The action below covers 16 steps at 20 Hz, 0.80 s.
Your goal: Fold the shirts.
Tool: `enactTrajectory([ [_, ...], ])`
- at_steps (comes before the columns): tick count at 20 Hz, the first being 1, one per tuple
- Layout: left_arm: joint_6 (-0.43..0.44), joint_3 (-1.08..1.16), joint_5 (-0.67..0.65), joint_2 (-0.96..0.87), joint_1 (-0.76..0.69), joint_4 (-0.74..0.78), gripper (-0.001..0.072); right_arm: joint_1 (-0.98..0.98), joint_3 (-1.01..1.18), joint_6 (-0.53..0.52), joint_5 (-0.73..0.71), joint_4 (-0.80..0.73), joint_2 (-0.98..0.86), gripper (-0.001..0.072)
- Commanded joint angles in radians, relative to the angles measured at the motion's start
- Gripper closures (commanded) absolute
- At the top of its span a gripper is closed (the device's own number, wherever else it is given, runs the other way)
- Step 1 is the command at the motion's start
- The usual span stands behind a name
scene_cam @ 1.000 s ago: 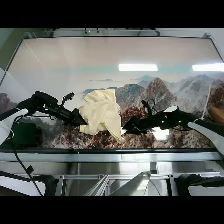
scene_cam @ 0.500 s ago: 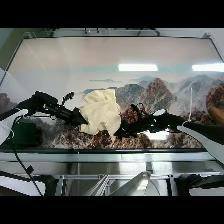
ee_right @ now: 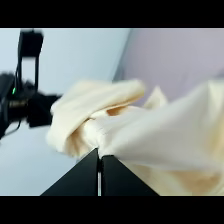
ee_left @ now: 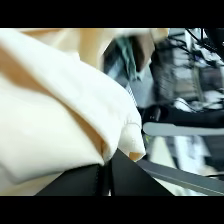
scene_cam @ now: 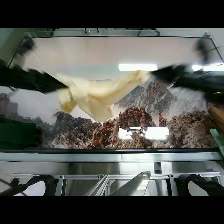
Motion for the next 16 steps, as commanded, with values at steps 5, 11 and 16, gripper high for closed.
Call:
enactTrajectory([
  [5,-0.048,0.509,-0.142,0.372,0.304,-0.053,0.0679,-0.657,0.437,0.076,0.028,0.01,0.38,0.0696],
  [11,-0.048,0.301,-0.1,0.434,0.197,-0.051,0.0679,-0.579,0.456,0.054,0.029,-0.039,0.378,0.0695],
  [16,-0.038,-0.012,-0.143,0.262,-0.051,0.044,0.0679,-0.474,0.373,0.108,0.054,-0.262,0.292,0.0695],
])
